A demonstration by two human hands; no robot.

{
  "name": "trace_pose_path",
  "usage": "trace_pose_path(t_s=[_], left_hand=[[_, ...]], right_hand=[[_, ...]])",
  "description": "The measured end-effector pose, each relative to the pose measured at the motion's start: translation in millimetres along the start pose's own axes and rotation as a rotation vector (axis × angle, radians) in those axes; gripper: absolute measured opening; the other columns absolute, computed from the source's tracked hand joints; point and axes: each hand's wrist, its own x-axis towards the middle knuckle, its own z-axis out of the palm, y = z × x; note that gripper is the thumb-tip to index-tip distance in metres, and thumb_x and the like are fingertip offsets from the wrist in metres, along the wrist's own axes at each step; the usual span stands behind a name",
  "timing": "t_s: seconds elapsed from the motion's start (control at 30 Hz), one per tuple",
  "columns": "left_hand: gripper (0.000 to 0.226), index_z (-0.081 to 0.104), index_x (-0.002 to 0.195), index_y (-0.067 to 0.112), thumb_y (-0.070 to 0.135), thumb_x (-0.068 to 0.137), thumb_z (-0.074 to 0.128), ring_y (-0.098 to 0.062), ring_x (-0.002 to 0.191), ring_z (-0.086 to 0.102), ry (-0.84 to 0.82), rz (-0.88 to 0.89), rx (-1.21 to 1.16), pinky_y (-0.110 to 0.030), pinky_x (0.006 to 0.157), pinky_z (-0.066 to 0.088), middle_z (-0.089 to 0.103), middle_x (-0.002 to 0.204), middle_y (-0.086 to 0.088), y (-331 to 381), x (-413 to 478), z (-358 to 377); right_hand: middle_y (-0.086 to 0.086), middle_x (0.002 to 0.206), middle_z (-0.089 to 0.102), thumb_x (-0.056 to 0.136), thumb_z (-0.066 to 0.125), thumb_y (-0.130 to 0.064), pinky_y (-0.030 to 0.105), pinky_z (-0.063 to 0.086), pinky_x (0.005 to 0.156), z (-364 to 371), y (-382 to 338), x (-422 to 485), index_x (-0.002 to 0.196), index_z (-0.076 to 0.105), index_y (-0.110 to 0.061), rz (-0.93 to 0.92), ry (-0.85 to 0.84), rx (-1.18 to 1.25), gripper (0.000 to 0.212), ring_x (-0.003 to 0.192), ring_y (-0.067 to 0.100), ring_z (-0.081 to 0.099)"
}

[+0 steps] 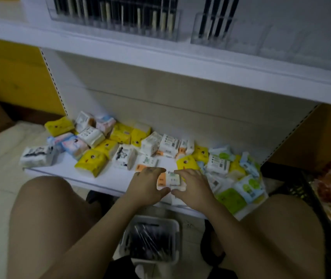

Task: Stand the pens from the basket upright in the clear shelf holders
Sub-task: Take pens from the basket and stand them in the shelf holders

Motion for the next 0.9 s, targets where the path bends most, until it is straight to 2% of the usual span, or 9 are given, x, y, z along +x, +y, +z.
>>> trace_pose_path(t_s=[0.1,0.17,0.23,0.4,0.47,0.53,0.67,0.8,0.9], left_hand=[[0.070,0.038,0.144,0.025,0.058,0.085,0.059,-0.023,0.133,0.039,-0.130,-0.113,-0.006,-0.038,0.103,0.036,0.045,0.145,-0.001,-17.9,6.3,40.8],[0.073,0.038,0.143,0.026,0.058,0.083,0.062,-0.024,0.132,0.040,-0.205,-0.194,-0.051,-0.038,0.104,0.037,0.045,0.145,-0.002,-30.1,7.7,67.0],[0.074,0.041,0.141,0.025,0.058,0.080,0.064,-0.024,0.128,0.045,-0.280,-0.290,-0.116,-0.037,0.102,0.039,0.048,0.142,-0.003,-40.7,6.2,90.5],[0.052,0.051,0.130,0.025,0.044,0.084,0.064,-0.022,0.110,0.058,-0.468,-0.431,-0.211,-0.038,0.093,0.050,0.061,0.124,-0.003,-67.7,-15.8,147.4],[0.046,0.054,0.127,0.022,0.038,0.086,0.064,-0.022,0.107,0.059,-0.533,-0.440,-0.196,-0.035,0.090,0.050,0.063,0.120,-0.004,-76.4,-28.9,166.4],[0.043,0.056,0.124,0.022,0.040,0.086,0.063,-0.023,0.108,0.058,-0.572,-0.459,-0.163,-0.036,0.091,0.050,0.064,0.118,-0.005,-80.8,-37.8,180.5],[0.039,0.057,0.123,0.026,0.043,0.088,0.057,-0.022,0.112,0.055,-0.561,-0.486,-0.076,-0.044,0.098,0.046,0.061,0.121,-0.002,-79.2,-43.3,194.2],[0.042,0.057,0.120,0.023,0.051,0.090,0.049,-0.026,0.112,0.054,-0.529,-0.501,-0.096,-0.048,0.100,0.043,0.060,0.121,-0.005,-79.0,-50.6,195.1],[0.039,0.056,0.118,0.023,0.049,0.090,0.049,-0.024,0.117,0.050,-0.535,-0.519,-0.087,-0.046,0.103,0.039,0.058,0.123,-0.004,-86.9,-56.1,196.2]], right_hand=[[0.000,0.139,0.049,0.087,0.066,-0.043,0.031,0.030,0.098,35.6,13.8,5.8,0.138,0.049,-0.028,0.012,-0.099,0.027,0.056,0.128,0.026,0.042],[0.002,0.141,0.048,0.087,0.066,-0.044,0.034,0.033,0.102,61.0,21.6,8.3,0.140,0.048,-0.026,0.057,-0.203,0.044,0.059,0.129,0.027,0.043],[0.004,0.136,0.051,0.086,0.066,-0.044,0.038,0.040,0.100,84.2,28.7,8.4,0.136,0.050,-0.022,0.098,-0.304,0.034,0.058,0.125,0.029,0.047],[0.005,0.119,0.063,0.085,0.066,-0.036,0.035,0.050,0.088,135.1,46.8,2.8,0.116,0.061,-0.015,0.148,-0.517,0.057,0.037,0.105,0.026,0.059],[0.004,0.120,0.062,0.086,0.065,-0.033,0.033,0.050,0.085,156.0,53.3,-0.3,0.119,0.059,-0.017,0.162,-0.572,0.050,0.038,0.106,0.024,0.059],[0.005,0.122,0.059,0.088,0.064,-0.030,0.033,0.050,0.087,175.9,57.1,-1.9,0.126,0.057,-0.016,0.217,-0.619,0.088,0.041,0.110,0.025,0.058],[0.010,0.105,0.063,0.095,0.053,-0.026,0.029,0.049,0.077,213.0,59.8,2.0,0.110,0.062,-0.012,0.265,-0.770,0.112,0.022,0.104,0.029,0.060],[0.012,0.129,0.058,0.091,0.060,-0.029,0.033,0.043,0.096,239.5,63.7,4.0,0.128,0.057,-0.011,0.283,-0.894,0.053,0.041,0.121,0.030,0.053],[0.015,0.133,0.054,0.093,0.058,-0.028,0.036,0.041,0.101,255.9,64.3,2.4,0.133,0.053,-0.010,0.301,-0.988,0.042,0.044,0.123,0.031,0.052]])
